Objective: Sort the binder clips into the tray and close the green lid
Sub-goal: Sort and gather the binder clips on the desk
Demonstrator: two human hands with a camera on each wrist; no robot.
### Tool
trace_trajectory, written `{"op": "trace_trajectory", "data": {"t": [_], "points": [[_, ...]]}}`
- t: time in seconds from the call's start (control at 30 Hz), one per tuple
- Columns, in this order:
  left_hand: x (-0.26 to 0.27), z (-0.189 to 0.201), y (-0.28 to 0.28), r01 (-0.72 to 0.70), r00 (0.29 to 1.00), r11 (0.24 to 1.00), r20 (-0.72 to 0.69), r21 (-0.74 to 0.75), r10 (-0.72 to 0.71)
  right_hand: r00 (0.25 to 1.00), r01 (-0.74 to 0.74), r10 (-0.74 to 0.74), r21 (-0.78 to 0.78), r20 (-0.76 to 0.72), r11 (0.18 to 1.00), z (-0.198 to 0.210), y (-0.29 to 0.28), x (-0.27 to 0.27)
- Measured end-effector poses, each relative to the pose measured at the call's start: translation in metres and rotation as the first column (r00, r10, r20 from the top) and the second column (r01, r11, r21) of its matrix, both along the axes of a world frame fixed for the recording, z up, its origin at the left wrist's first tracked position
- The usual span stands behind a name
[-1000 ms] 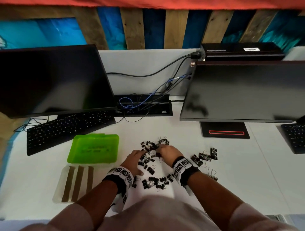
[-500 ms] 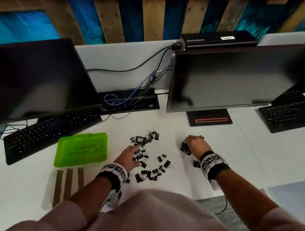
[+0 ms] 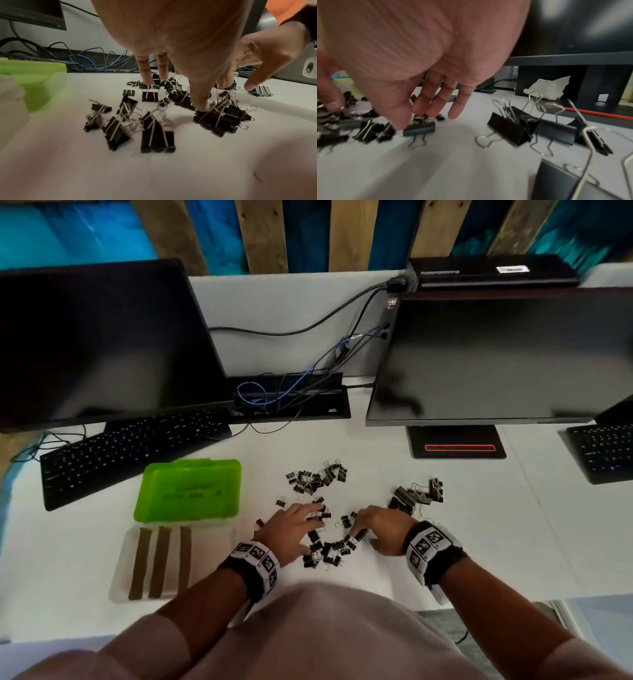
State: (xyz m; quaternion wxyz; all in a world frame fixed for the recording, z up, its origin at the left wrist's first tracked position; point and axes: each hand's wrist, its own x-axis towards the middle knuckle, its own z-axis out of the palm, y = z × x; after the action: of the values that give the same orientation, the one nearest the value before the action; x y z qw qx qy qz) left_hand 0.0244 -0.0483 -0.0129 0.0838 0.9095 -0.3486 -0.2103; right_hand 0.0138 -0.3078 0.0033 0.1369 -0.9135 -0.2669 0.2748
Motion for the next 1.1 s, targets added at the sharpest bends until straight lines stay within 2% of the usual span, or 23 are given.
{"op": "trace_trajectory", "data": {"t": [0.07,0.13,0.23,0.4,0.47,0.6,0.7,0.87,0.93,1.03,1.1], "points": [[0.0,-0.001,-0.003,0.012,1.0,1.0,0.002,0.009,-0.012,0.998,0.001,-0.002,-0.023,-0.057,1.0,-0.003,0.003,-0.003],[0.002,-0.001,-0.005,0.035,0.998,0.999,0.044,0.027,-0.036,0.998,0.025,-0.026,-0.026,-0.049,0.999,-0.009,0.005,-0.006],[0.008,-0.003,-0.005,0.027,0.997,0.999,0.069,0.037,-0.029,0.995,0.104,-0.103,0.07,-0.013,0.992,-0.013,0.009,-0.006],[0.014,-0.003,-0.002,-0.031,0.996,1.0,0.082,0.003,0.031,0.924,0.381,-0.377,0.221,-0.06,0.898,-0.007,0.011,0.003],[0.015,-0.003,-0.005,0.017,0.996,1.0,0.088,0.007,-0.017,0.901,0.433,-0.427,0.231,-0.078,0.871,-0.004,0.014,0.004],[0.013,-0.004,-0.012,0.137,0.987,0.99,0.074,0.035,-0.139,0.903,0.428,-0.403,0.234,-0.148,0.873,-0.002,0.031,0.004],[0.011,-0.005,-0.009,0.081,0.995,0.996,0.052,0.023,-0.082,0.908,0.413,-0.386,0.189,-0.165,0.891,-0.003,0.046,0.004],[0.009,0.002,0.013,-0.029,0.998,0.996,-0.062,-0.086,0.024,0.962,0.235,-0.222,0.071,-0.159,0.969,-0.004,0.072,-0.003],[0.008,0.006,0.022,-0.142,0.987,0.978,-0.093,-0.149,0.129,0.957,0.255,-0.242,0.066,-0.161,0.965,-0.002,0.076,-0.003],[0.003,0.011,0.035,-0.342,0.935,0.912,-0.177,-0.228,0.306,0.938,0.324,-0.307,0.091,-0.158,0.942,0.003,0.078,0.002],[-0.002,0.014,0.042,-0.363,0.92,0.906,-0.237,-0.219,0.312,0.94,0.311,-0.294,0.08,-0.173,0.947,0.004,0.082,0.003]]}}
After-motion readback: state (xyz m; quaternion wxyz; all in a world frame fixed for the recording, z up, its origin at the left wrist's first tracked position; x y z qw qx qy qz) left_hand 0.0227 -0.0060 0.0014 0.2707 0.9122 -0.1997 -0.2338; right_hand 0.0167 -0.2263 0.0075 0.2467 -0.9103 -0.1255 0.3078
